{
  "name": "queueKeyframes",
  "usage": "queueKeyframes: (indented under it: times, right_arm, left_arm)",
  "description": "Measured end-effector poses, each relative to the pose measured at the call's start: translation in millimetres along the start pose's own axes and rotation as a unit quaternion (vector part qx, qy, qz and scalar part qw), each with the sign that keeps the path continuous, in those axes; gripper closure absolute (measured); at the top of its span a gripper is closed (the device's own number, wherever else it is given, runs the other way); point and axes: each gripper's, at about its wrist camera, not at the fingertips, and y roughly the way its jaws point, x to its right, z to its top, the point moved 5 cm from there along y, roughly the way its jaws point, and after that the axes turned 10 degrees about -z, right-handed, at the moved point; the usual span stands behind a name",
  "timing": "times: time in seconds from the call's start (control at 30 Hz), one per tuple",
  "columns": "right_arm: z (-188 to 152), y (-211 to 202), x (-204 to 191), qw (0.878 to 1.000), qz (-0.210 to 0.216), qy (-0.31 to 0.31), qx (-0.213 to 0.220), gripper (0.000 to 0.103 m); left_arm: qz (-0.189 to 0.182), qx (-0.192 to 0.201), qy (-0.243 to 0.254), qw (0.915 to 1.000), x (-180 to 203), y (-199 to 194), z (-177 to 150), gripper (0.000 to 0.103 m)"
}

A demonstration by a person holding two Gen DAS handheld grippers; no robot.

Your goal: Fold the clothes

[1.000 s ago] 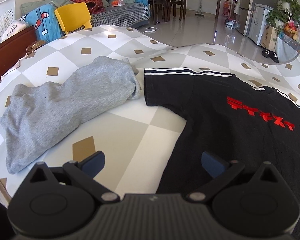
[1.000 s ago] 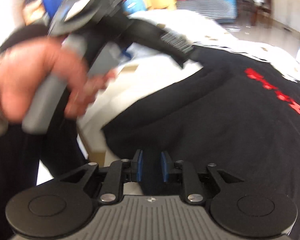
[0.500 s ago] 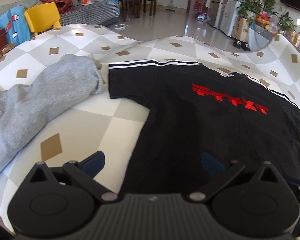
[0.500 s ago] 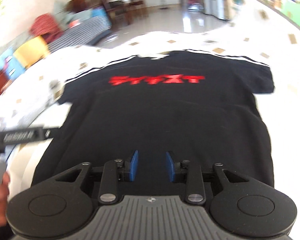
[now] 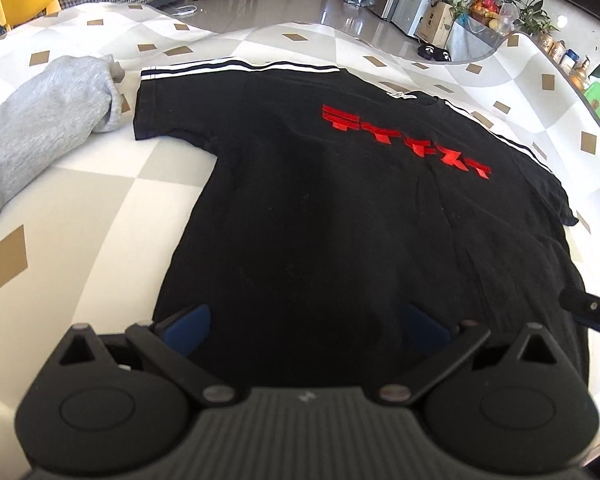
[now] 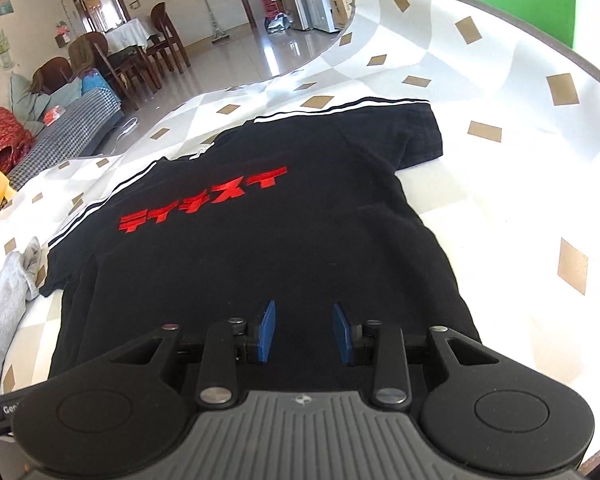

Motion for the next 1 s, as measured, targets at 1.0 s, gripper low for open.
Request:
queueKeyframes:
  times: [1.0]
  right_arm:
    - [3, 37, 50, 0.993, -0.113, -0.010, -0.005, 0.071]
  left_arm:
    - [0.101, 0.020, 0.014, 0.9946, -17, 18, 15, 0.000]
